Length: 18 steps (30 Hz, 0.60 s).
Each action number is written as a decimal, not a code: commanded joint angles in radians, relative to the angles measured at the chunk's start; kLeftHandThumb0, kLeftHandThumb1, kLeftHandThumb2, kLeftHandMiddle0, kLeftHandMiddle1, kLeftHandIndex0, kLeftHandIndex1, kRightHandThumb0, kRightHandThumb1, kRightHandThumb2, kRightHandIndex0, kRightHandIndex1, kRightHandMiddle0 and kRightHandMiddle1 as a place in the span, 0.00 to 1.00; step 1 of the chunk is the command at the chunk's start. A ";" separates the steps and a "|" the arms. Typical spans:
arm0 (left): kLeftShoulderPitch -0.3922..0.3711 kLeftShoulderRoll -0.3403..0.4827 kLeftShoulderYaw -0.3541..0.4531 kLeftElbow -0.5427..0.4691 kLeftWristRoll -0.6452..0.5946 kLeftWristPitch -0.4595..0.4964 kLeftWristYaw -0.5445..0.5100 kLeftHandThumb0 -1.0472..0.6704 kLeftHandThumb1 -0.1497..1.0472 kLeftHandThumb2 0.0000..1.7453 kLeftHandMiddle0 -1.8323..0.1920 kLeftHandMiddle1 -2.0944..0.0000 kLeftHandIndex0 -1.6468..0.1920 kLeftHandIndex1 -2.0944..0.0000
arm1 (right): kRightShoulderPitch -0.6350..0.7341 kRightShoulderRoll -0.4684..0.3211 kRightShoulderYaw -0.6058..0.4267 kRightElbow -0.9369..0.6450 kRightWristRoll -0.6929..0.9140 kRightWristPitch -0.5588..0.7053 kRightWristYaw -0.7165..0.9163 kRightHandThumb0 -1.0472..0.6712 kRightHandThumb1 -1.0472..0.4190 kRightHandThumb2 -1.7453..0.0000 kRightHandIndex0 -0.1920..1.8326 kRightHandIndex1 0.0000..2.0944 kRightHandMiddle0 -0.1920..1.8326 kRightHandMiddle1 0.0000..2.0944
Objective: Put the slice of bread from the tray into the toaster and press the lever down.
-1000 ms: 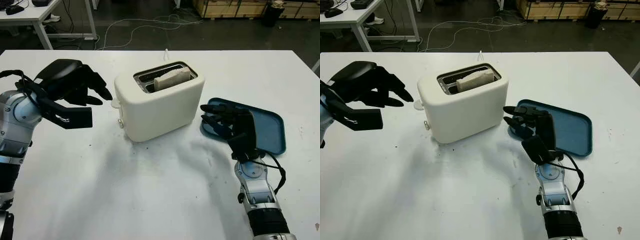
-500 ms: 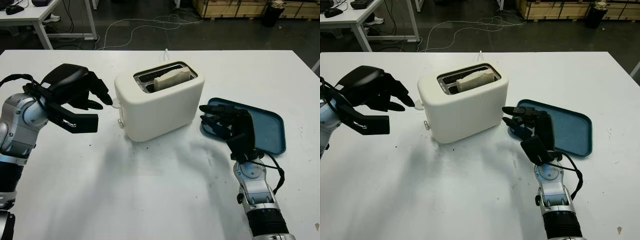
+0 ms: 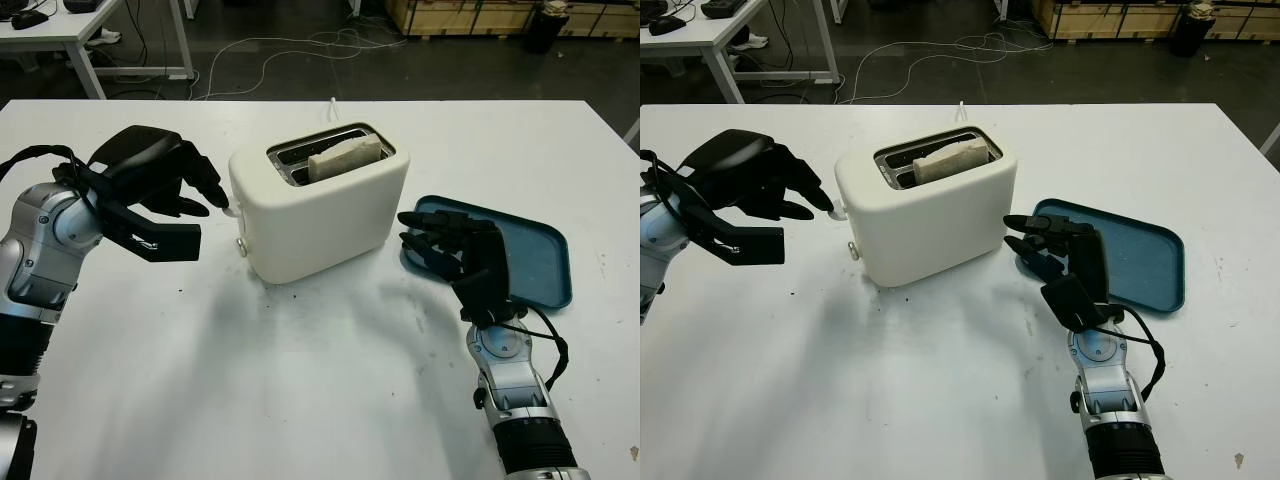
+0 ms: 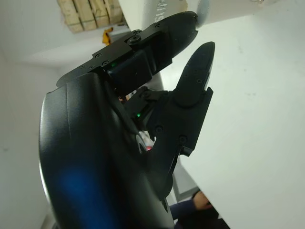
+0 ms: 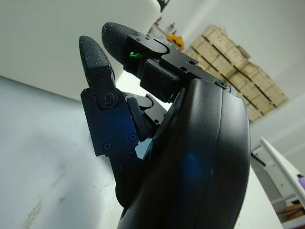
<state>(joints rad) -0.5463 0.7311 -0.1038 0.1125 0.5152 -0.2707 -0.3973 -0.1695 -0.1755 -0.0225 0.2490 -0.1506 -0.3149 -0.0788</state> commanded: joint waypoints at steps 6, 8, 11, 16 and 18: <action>-0.031 0.001 -0.013 0.023 -0.011 -0.014 -0.006 0.47 0.79 0.00 0.39 0.44 0.19 0.99 | 0.009 0.000 0.000 0.005 -0.003 -0.020 0.001 0.32 0.15 1.00 0.58 0.41 0.70 0.00; -0.032 -0.001 -0.015 0.031 -0.017 -0.016 -0.012 0.47 0.80 0.00 0.40 0.41 0.19 1.00 | 0.009 -0.001 0.001 0.006 -0.010 -0.020 -0.004 0.32 0.15 1.00 0.58 0.41 0.70 0.00; -0.034 -0.007 -0.016 0.043 -0.032 -0.020 -0.016 0.46 0.80 0.00 0.41 0.36 0.18 0.99 | 0.008 0.002 -0.002 0.008 -0.004 -0.024 0.001 0.33 0.15 1.00 0.58 0.41 0.70 0.00; -0.037 -0.006 -0.027 0.043 -0.027 -0.016 -0.018 0.45 0.81 0.00 0.42 0.35 0.18 1.00 | 0.008 0.001 -0.002 0.009 -0.006 -0.026 0.002 0.32 0.15 1.00 0.58 0.41 0.70 0.00; -0.038 -0.006 -0.030 0.040 -0.027 -0.010 -0.022 0.44 0.81 0.00 0.42 0.35 0.18 1.00 | 0.009 0.002 -0.003 0.007 -0.005 -0.022 0.002 0.32 0.15 1.00 0.58 0.41 0.70 0.00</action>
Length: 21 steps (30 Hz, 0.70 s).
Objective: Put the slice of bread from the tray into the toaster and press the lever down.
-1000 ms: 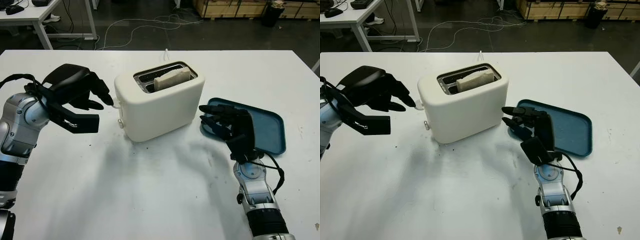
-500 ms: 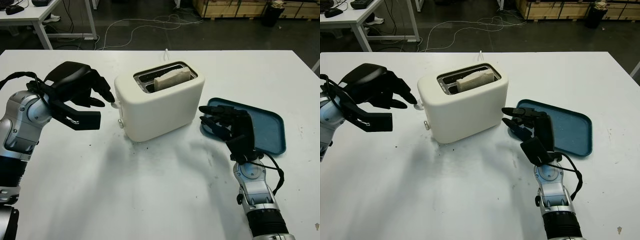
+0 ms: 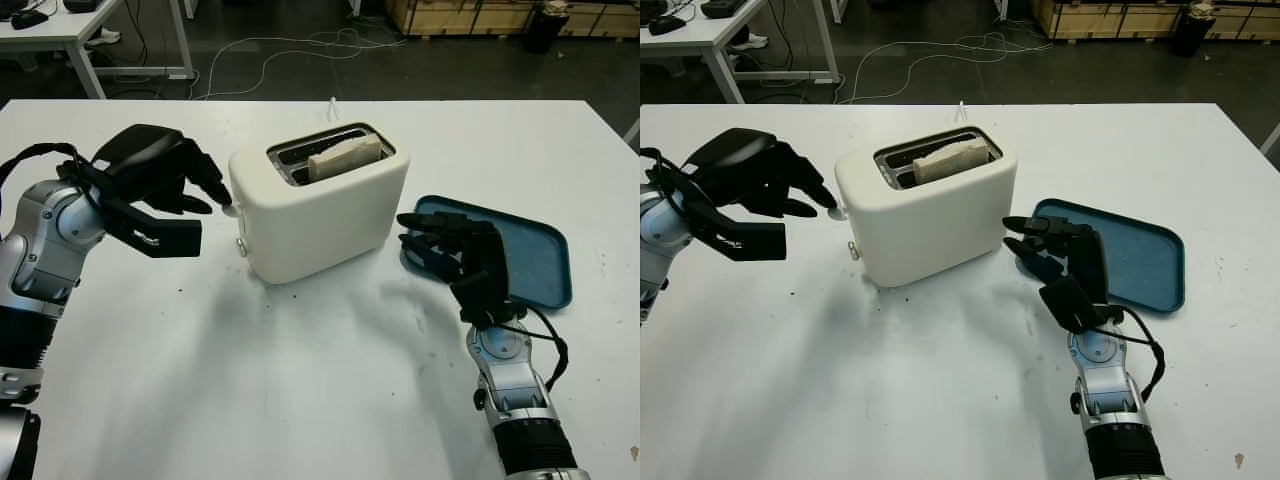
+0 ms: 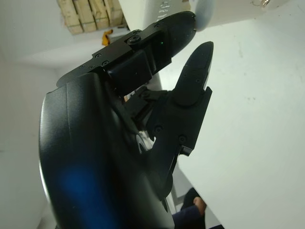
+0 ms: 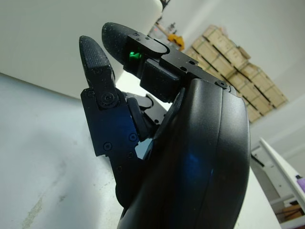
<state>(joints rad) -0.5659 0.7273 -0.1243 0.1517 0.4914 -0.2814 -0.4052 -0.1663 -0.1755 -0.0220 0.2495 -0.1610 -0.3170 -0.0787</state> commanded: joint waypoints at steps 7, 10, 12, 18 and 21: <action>-0.017 -0.005 -0.017 0.010 -0.010 -0.006 -0.014 0.45 0.80 0.00 0.42 0.34 0.19 1.00 | 0.007 0.003 -0.004 0.006 0.014 -0.023 0.008 0.32 0.14 1.00 0.58 0.41 0.70 0.00; -0.018 -0.004 -0.021 0.018 -0.011 -0.017 -0.015 0.45 0.80 0.00 0.42 0.36 0.19 1.00 | 0.007 0.002 -0.003 0.005 0.007 -0.021 0.005 0.32 0.14 1.00 0.58 0.41 0.70 0.00; -0.015 -0.006 -0.022 0.017 -0.009 -0.012 -0.013 0.46 0.80 0.00 0.42 0.35 0.20 1.00 | 0.007 0.001 -0.002 0.006 0.003 -0.022 0.002 0.32 0.14 1.00 0.58 0.41 0.70 0.00; -0.014 -0.010 -0.024 0.013 -0.010 -0.002 -0.018 0.46 0.81 0.00 0.43 0.36 0.19 0.99 | 0.006 0.003 -0.004 0.012 0.008 -0.025 0.003 0.32 0.15 1.00 0.58 0.41 0.70 0.00; -0.015 -0.009 -0.024 0.017 -0.011 -0.008 -0.016 0.45 0.81 0.00 0.43 0.37 0.20 1.00 | 0.006 0.003 -0.005 0.013 0.011 -0.030 0.005 0.32 0.15 1.00 0.58 0.41 0.70 0.00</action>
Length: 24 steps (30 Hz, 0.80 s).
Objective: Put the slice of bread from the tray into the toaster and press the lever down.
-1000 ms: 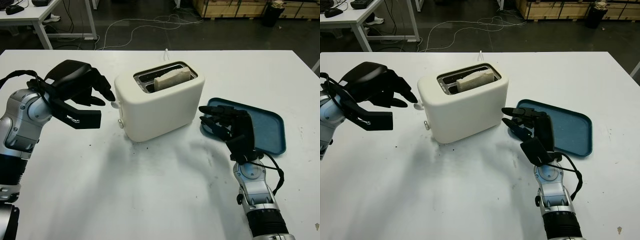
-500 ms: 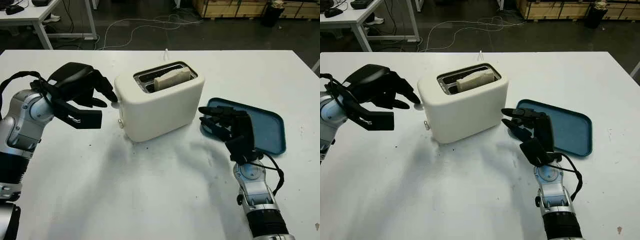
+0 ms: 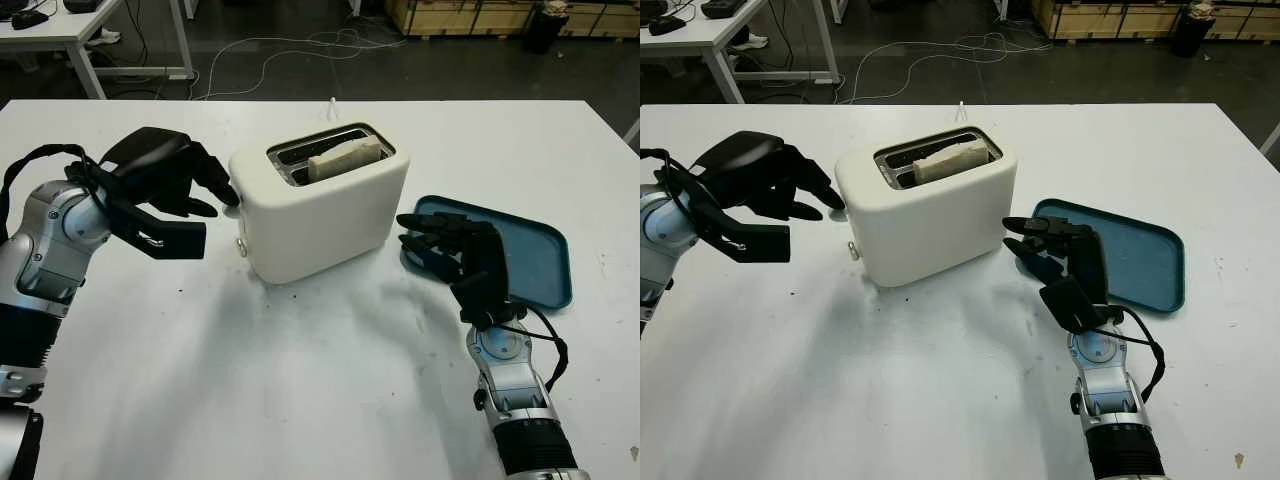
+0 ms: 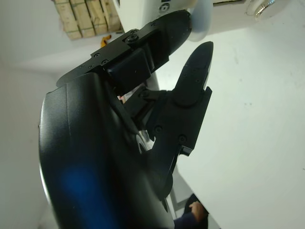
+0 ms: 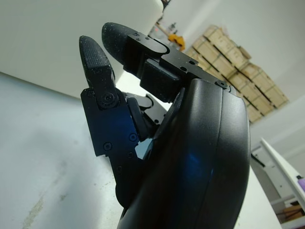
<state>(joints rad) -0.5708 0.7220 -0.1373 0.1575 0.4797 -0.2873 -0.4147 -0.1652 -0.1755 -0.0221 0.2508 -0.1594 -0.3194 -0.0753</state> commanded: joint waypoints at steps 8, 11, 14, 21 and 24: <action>0.000 -0.010 -0.022 0.006 0.009 0.018 -0.014 0.46 0.81 0.00 0.42 0.40 0.20 1.00 | 0.005 0.004 -0.005 0.013 0.003 -0.025 -0.004 0.32 0.15 1.00 0.58 0.41 0.70 0.00; 0.013 -0.016 -0.031 0.018 0.009 -0.001 -0.004 0.45 0.81 0.00 0.42 0.43 0.21 1.00 | 0.007 0.005 -0.007 0.012 0.008 -0.024 -0.001 0.33 0.15 1.00 0.58 0.41 0.70 0.00; 0.046 -0.037 -0.044 0.036 -0.001 -0.007 0.008 0.45 0.81 0.00 0.42 0.40 0.20 1.00 | 0.006 0.002 -0.009 0.020 0.011 -0.034 0.001 0.33 0.15 1.00 0.58 0.41 0.70 0.00; 0.184 -0.187 -0.133 0.141 0.043 0.032 0.133 0.51 0.83 0.00 0.43 0.55 0.24 1.00 | 0.012 0.001 -0.011 0.013 0.012 -0.021 0.004 0.33 0.15 1.00 0.58 0.41 0.70 0.00; 0.223 -0.267 -0.201 0.236 0.084 0.061 0.211 0.48 0.86 0.01 0.46 0.58 0.27 1.00 | 0.015 -0.001 -0.009 0.009 0.007 -0.015 0.004 0.33 0.15 1.00 0.58 0.41 0.70 0.00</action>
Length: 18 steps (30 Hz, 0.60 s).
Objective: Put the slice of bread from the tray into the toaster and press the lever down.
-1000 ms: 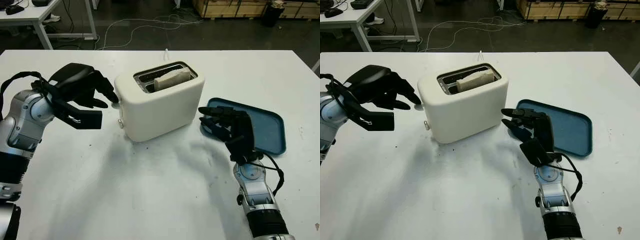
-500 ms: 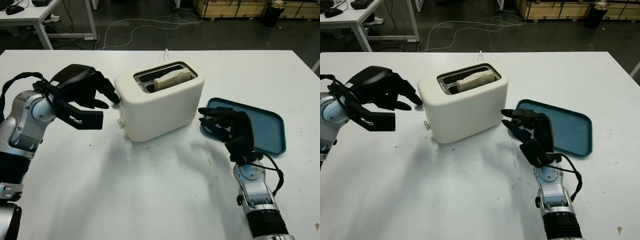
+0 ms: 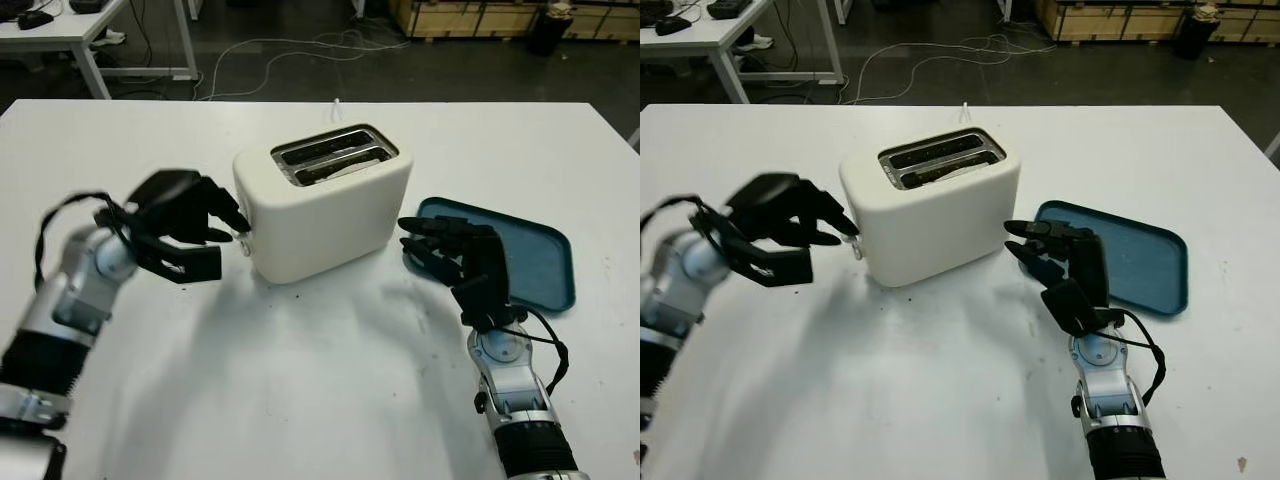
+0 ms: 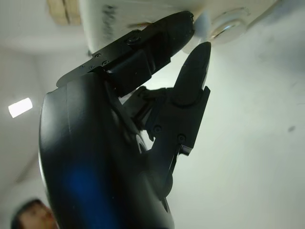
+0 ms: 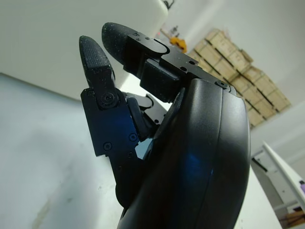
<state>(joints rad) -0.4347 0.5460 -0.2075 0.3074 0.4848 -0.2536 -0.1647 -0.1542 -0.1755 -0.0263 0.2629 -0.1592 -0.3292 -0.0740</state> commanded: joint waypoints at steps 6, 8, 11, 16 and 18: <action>0.156 -0.204 -0.193 0.167 0.069 0.063 0.059 0.47 0.89 0.05 0.47 0.62 0.27 1.00 | 0.003 -0.003 -0.005 0.006 0.005 -0.009 0.003 0.32 0.14 1.00 0.58 0.41 0.70 0.00; 0.167 -0.209 -0.201 0.174 0.070 0.052 0.088 0.46 0.89 0.05 0.47 0.59 0.26 0.99 | 0.003 -0.002 -0.005 0.007 0.006 -0.009 0.005 0.32 0.15 1.00 0.58 0.41 0.70 0.00; 0.165 -0.198 -0.211 0.175 0.081 0.060 0.102 0.47 0.89 0.04 0.48 0.58 0.26 0.99 | 0.003 0.000 -0.003 0.007 -0.002 -0.003 -0.001 0.32 0.15 1.00 0.58 0.41 0.70 0.00; 0.155 -0.186 -0.204 0.169 0.074 0.084 0.090 0.49 0.89 0.05 0.49 0.58 0.28 1.00 | 0.004 0.005 -0.004 0.007 0.005 0.001 0.004 0.32 0.15 1.00 0.58 0.41 0.70 0.00; 0.149 -0.182 -0.201 0.169 0.071 0.087 0.083 0.49 0.89 0.04 0.49 0.58 0.28 1.00 | 0.003 0.005 -0.004 0.013 0.006 -0.007 0.004 0.32 0.15 1.00 0.58 0.41 0.71 0.00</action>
<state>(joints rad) -0.3757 0.4715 -0.2157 0.3691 0.4740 -0.2254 0.0504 -0.1504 -0.1755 -0.0241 0.2630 -0.1669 -0.3292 -0.0713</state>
